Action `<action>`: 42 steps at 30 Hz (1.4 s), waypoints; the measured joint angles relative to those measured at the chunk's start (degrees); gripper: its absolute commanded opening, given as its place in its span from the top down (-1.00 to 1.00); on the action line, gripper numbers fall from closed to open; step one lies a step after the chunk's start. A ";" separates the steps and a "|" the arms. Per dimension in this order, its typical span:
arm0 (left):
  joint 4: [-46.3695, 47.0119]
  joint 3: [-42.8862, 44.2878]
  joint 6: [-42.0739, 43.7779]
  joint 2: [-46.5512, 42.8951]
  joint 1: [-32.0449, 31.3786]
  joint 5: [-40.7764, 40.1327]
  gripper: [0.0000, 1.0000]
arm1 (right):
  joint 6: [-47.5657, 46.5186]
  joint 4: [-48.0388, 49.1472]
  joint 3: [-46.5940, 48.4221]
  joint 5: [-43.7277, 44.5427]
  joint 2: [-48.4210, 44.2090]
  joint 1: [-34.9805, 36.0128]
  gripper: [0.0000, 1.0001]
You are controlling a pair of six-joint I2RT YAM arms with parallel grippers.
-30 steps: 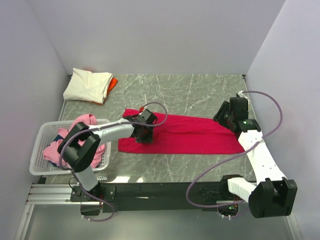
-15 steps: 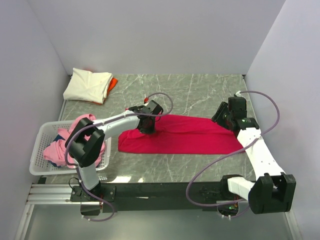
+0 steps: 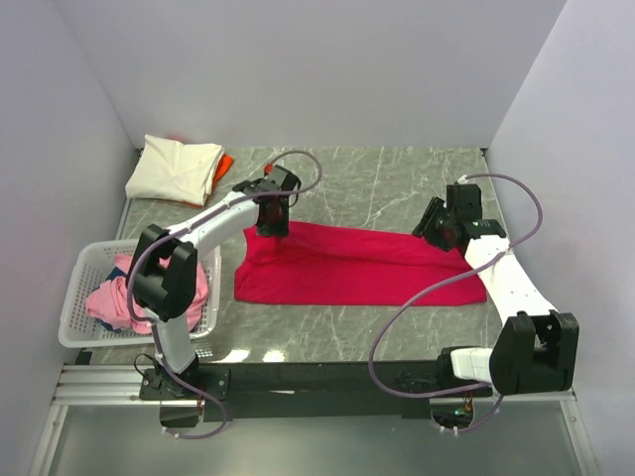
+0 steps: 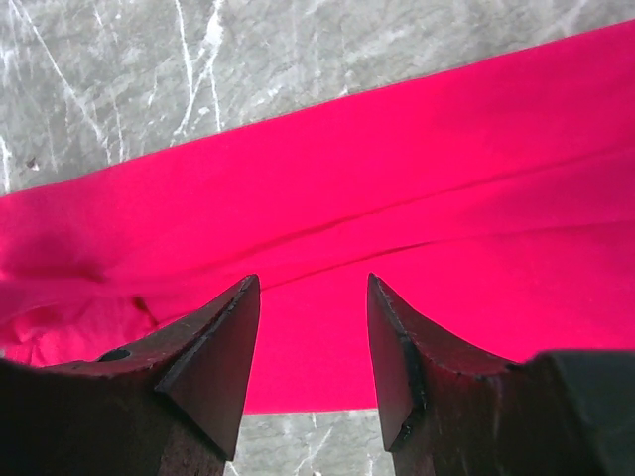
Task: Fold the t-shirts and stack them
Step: Fold the tshirt
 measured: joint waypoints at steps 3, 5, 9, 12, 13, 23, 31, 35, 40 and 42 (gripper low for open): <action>-1.68 3.65 0.90 2.14 1.29 -2.97 -0.13 | -0.02 0.13 0.72 -0.76 1.11 0.00 -0.09; -2.34 5.35 0.87 3.13 1.36 -4.61 -0.15 | -0.04 0.13 1.09 -1.05 1.46 0.00 -0.08; -2.69 5.73 0.79 3.23 0.59 -5.79 -0.14 | -0.28 0.13 1.18 -1.05 1.51 0.00 -0.08; -1.11 4.66 0.46 2.80 -0.50 -4.35 -0.12 | -0.42 0.13 1.18 -0.98 1.51 0.00 -0.08; -0.70 4.13 0.35 2.54 -0.76 -3.63 -0.11 | -0.42 0.13 1.16 -0.98 1.51 0.00 -0.08; 0.13 3.43 -3.28 3.96 -1.01 -0.26 -0.05 | -0.87 0.04 0.63 -0.81 0.76 0.00 -0.08; 0.66 4.85 -4.44 8.68 0.31 1.14 0.07 | -1.05 0.02 0.63 -0.72 0.74 0.00 -0.08; 0.90 4.85 -5.38 9.64 0.59 1.86 0.42 | -1.05 0.00 0.63 -0.48 0.72 0.00 -0.08; 1.01 4.85 -6.36 9.70 0.72 2.54 0.99 | -1.05 -0.13 0.63 0.04 0.66 0.00 -0.08; 1.14 4.70 -6.75 9.68 0.76 2.97 0.99 | -1.07 -0.33 0.63 0.39 0.61 0.00 -0.08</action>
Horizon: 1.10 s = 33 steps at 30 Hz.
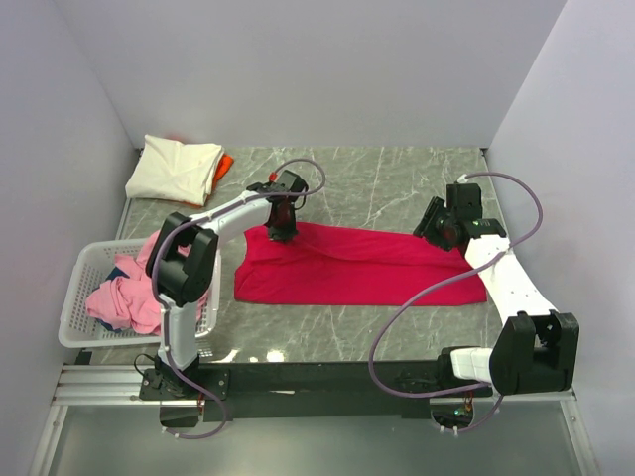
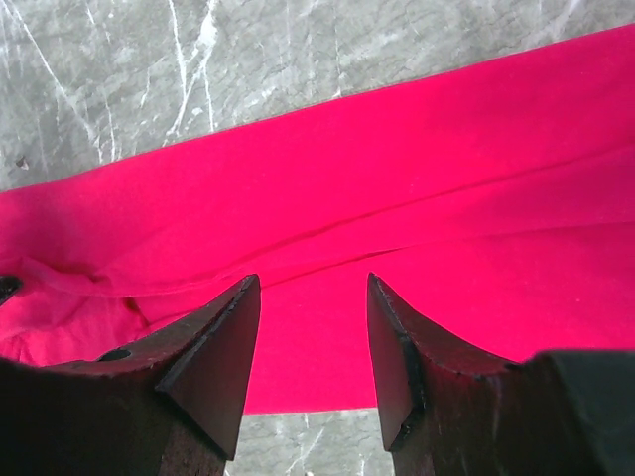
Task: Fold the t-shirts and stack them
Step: Fold the tshirt
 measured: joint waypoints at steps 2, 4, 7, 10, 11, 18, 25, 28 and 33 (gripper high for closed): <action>0.68 -1.11 -0.59 -0.74 0.04 0.85 0.99 | 0.00 -0.24 0.00 0.22 -0.07 0.00 -0.08; 1.38 -3.04 -1.53 -2.10 0.07 2.03 0.99 | 0.00 -0.52 0.00 0.35 -0.15 0.00 -0.08; 2.32 -6.16 -3.17 -4.83 0.09 4.50 0.99 | -0.02 -0.92 -0.20 0.44 -0.42 0.00 -0.08; 3.37 -9.31 -5.01 -7.98 -0.07 6.82 0.99 | -0.02 -1.46 -0.90 0.46 -1.09 0.00 -0.08; 3.93 -10.58 -5.95 -9.31 -0.22 7.80 0.99 | -0.04 -1.46 -1.29 0.44 -1.49 0.00 -0.08; 6.40 -16.22 -10.73 -16.22 -4.07 12.15 0.99 | -0.20 -2.69 -5.86 0.31 -6.25 0.00 -0.08; 7.65 -21.53 -14.97 -18.45 -9.97 13.60 0.92 | -0.42 -4.28 -10.49 -0.44 -11.72 0.00 -0.08; 7.76 -23.39 -16.26 -19.39 -11.26 13.97 0.24 | -0.42 -4.24 -11.61 -1.66 -12.66 0.00 -0.08; 6.75 -24.63 -18.43 -23.15 -13.03 14.47 -0.39 | -0.42 -4.42 -12.79 -2.97 -14.53 1.40 -0.06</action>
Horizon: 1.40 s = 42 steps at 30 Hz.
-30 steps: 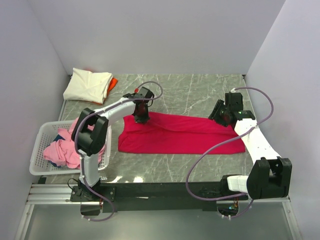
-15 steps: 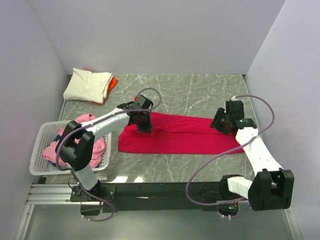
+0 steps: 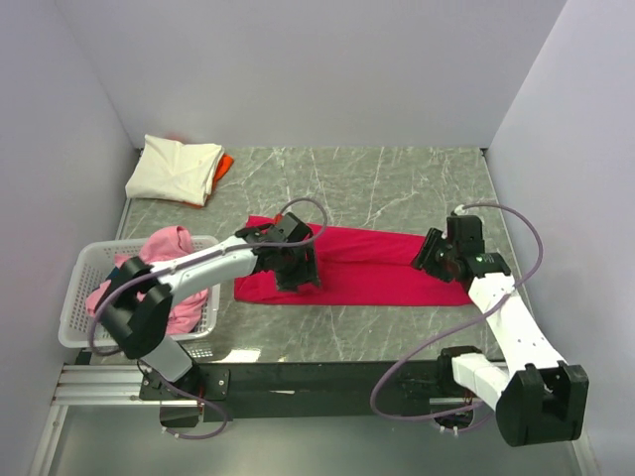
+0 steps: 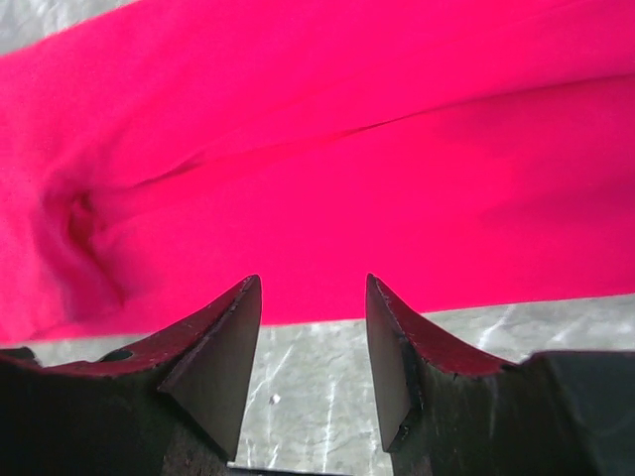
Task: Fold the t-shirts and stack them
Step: Fold the tshirt
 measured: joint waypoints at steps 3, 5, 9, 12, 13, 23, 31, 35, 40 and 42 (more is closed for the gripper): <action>-1.20 0.00 -0.15 -5.18 -0.50 -0.79 -0.39 | 0.17 0.24 -0.22 -1.36 -0.85 2.43 -0.04; -1.31 -0.72 -0.22 -9.01 -0.33 -1.95 -0.36 | 0.55 0.79 -0.24 -2.03 -0.81 4.94 -0.04; -1.29 -6.03 -0.22 -16.33 2.01 -4.90 -0.30 | 1.81 2.23 -0.07 -2.89 1.36 12.11 -0.02; -1.81 -9.81 0.09 -17.27 4.00 -7.76 -0.30 | 2.97 3.10 1.57 -3.54 5.75 18.08 -0.02; -1.84 -10.80 0.28 -17.03 4.26 -8.39 -0.30 | 3.39 3.48 2.21 -3.82 6.97 19.30 -0.02; 1.95 -19.30 3.93 -16.11 12.76 -9.14 -0.25 | 7.82 8.92 10.88 -6.75 24.96 32.76 -0.02; 6.10 -19.82 5.92 -12.35 13.57 -7.78 -0.18 | 9.51 10.29 13.42 -8.81 33.88 37.62 -0.01; 7.15 -20.24 6.51 -11.39 14.27 -7.67 -0.09 | 9.70 10.88 15.34 -8.39 36.33 38.29 0.01; 7.80 -20.41 7.52 -9.51 15.32 -7.45 0.02 | 9.99 10.64 17.55 -4.68 37.64 38.62 0.01; 7.82 -20.46 7.69 -9.68 15.56 -7.28 -0.04 | 10.10 9.79 18.16 -2.40 37.51 38.56 0.01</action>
